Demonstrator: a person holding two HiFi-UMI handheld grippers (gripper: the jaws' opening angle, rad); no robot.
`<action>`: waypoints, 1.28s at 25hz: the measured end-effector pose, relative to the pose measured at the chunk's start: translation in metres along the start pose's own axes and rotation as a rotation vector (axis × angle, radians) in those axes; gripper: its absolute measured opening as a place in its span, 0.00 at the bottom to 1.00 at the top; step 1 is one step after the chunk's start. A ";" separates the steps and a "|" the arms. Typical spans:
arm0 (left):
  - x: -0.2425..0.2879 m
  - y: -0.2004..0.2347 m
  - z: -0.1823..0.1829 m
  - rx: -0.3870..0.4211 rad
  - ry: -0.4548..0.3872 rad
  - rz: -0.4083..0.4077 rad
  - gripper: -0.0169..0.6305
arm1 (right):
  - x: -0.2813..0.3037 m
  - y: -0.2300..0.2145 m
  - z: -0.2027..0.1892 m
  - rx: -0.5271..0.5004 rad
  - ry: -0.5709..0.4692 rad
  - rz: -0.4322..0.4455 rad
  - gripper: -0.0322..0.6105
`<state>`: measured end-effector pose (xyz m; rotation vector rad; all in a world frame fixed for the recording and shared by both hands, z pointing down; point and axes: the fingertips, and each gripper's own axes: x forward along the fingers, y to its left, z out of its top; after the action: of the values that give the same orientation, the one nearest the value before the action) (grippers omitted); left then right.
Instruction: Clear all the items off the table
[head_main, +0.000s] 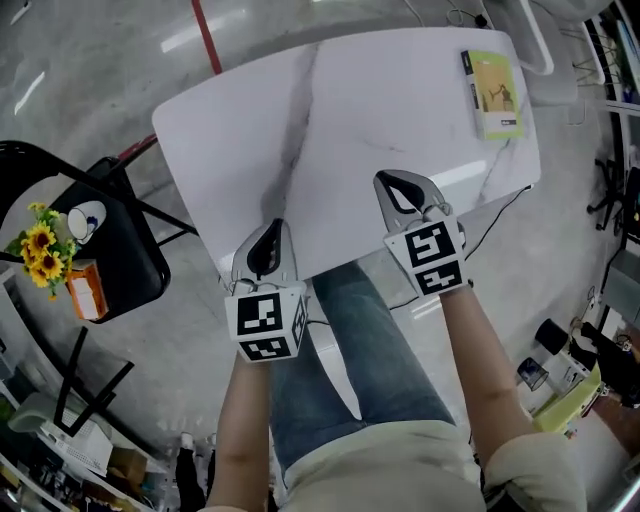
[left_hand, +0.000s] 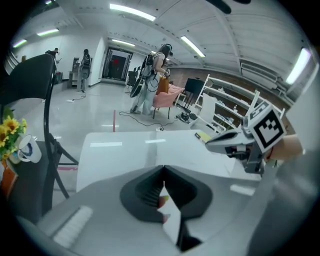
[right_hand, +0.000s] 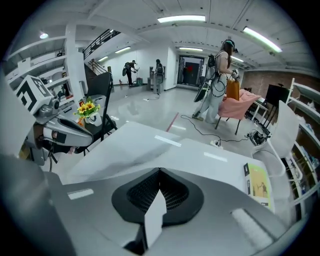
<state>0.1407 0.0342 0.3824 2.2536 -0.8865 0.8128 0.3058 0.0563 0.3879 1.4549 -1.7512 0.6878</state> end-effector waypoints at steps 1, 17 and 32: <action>0.006 -0.009 0.003 0.007 0.003 -0.008 0.04 | -0.002 -0.011 -0.006 0.003 0.007 -0.007 0.05; 0.094 -0.109 0.016 0.077 0.076 -0.102 0.04 | -0.024 -0.193 -0.097 0.084 0.123 -0.170 0.05; 0.134 -0.145 0.015 0.113 0.149 -0.116 0.04 | 0.002 -0.313 -0.164 0.154 0.261 -0.197 0.28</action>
<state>0.3318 0.0611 0.4265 2.2827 -0.6493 0.9843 0.6447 0.1186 0.4674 1.5395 -1.3613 0.8786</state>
